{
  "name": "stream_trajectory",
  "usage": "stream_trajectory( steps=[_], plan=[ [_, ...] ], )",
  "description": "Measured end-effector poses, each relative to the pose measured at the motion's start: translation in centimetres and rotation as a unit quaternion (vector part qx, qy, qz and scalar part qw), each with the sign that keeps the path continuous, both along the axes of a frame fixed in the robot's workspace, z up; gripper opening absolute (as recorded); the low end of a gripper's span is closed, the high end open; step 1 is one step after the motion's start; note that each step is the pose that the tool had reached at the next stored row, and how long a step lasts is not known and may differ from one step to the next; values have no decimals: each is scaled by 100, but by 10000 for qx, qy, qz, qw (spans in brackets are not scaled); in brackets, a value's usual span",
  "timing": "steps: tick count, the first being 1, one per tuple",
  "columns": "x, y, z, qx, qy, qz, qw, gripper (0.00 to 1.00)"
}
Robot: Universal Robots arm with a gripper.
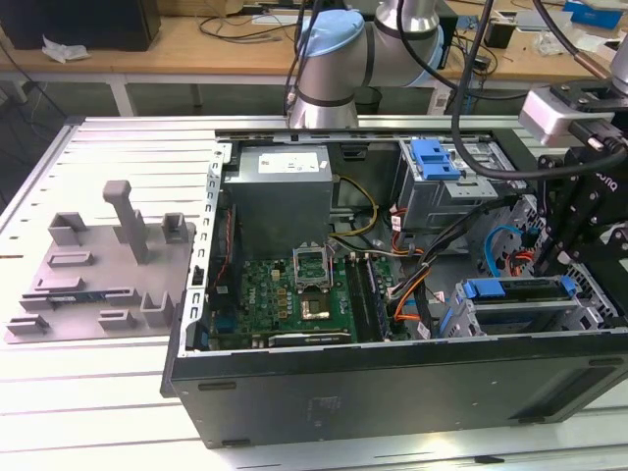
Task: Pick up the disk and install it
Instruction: 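Insert the first disk wire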
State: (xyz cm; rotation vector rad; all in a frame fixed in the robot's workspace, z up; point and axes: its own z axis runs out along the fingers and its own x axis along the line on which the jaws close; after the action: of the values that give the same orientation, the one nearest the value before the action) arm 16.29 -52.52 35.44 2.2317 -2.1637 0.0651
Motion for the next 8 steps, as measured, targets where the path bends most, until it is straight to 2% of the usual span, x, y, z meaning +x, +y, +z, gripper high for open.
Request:
stream_trajectory(
  steps=[8],
  plan=[
    [0, -1, -32, 0, 0, 0, 10000, 17]
  ],
)
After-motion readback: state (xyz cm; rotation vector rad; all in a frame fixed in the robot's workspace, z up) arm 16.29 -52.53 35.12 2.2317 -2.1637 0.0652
